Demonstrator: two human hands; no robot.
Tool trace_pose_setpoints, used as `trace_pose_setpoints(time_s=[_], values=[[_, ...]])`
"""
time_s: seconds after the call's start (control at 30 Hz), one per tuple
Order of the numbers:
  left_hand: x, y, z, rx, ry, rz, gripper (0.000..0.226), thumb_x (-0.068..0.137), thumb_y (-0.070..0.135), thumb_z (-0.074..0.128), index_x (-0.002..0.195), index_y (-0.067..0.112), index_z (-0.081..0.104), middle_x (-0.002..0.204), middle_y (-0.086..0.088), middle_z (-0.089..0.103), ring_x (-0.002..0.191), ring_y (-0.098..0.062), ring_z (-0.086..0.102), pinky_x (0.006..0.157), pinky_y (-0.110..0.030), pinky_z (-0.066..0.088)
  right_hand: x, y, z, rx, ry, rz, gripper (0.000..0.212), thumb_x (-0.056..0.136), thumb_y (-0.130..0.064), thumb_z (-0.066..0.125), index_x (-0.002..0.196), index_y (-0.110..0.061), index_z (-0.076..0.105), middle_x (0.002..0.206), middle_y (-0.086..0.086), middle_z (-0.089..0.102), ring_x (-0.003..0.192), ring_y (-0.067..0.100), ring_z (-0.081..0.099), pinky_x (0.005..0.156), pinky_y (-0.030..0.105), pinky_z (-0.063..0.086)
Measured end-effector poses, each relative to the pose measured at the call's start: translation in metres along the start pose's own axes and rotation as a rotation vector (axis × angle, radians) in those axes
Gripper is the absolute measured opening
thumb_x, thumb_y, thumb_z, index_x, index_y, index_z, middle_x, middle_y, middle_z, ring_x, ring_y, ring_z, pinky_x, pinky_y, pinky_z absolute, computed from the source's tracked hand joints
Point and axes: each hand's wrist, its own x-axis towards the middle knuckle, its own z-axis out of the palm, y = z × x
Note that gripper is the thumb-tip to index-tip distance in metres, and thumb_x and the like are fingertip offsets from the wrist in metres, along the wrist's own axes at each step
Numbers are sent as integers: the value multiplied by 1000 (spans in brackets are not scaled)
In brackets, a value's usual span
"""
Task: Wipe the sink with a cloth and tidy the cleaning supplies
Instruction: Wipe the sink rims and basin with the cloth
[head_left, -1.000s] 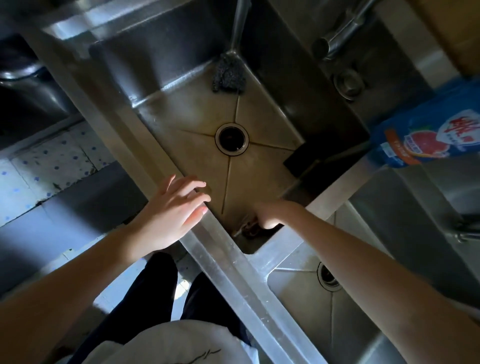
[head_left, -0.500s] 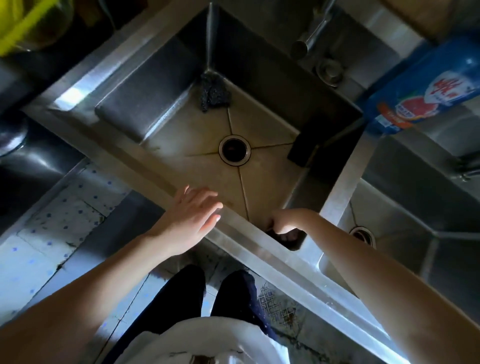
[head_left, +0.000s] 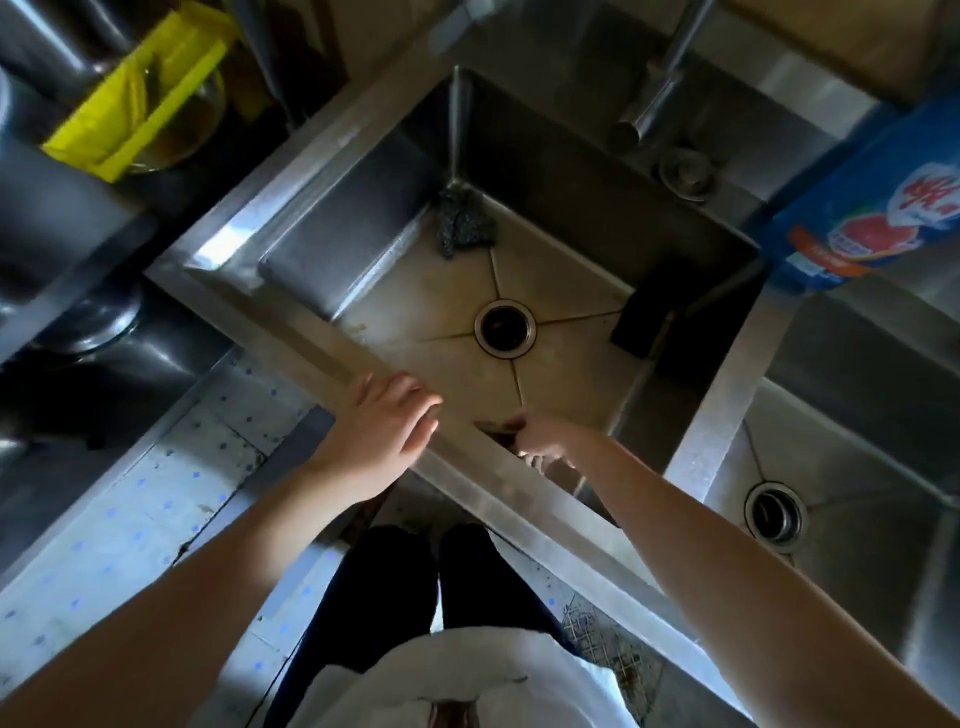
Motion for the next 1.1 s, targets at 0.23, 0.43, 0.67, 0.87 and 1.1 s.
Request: trace_pose_setpoints(time_s=[0.23,0.43,0.67,0.87,1.1], values=[[-1,-7,-12,16,-15,-66,35,89,34,36,102,17,62,104,-4,60,95,-29,55,90,-45,36,3,3,0,178,40,-199,36,91,-4,58,126,-14,60,95,-4,67,86,17,61,76,26,48],[16,-28,-15,8,-33,-31,37,90,36,36,107,17,63,112,-2,60,100,-26,57,90,-40,30,-11,57,2,76,22,-45,40,91,1,54,127,-16,60,114,1,64,92,15,57,75,21,45],[23,-64,-35,-39,-93,42,39,90,36,35,107,17,64,113,-3,60,101,-27,57,90,-43,36,-2,47,8,106,86,93,42,90,6,50,125,-14,62,120,6,63,104,21,57,87,28,45],[22,-120,-51,-20,-75,40,37,90,32,38,104,13,66,114,-8,60,102,-32,56,89,-44,33,30,-49,7,138,64,23,30,97,-3,42,91,-21,66,70,9,54,58,18,45,52,26,35],[29,-172,-57,-7,-129,26,37,90,35,36,108,17,63,115,-4,59,107,-26,56,89,-45,36,68,-163,-2,242,88,-160,37,94,0,47,125,-15,61,85,14,65,68,22,52,52,22,40]])
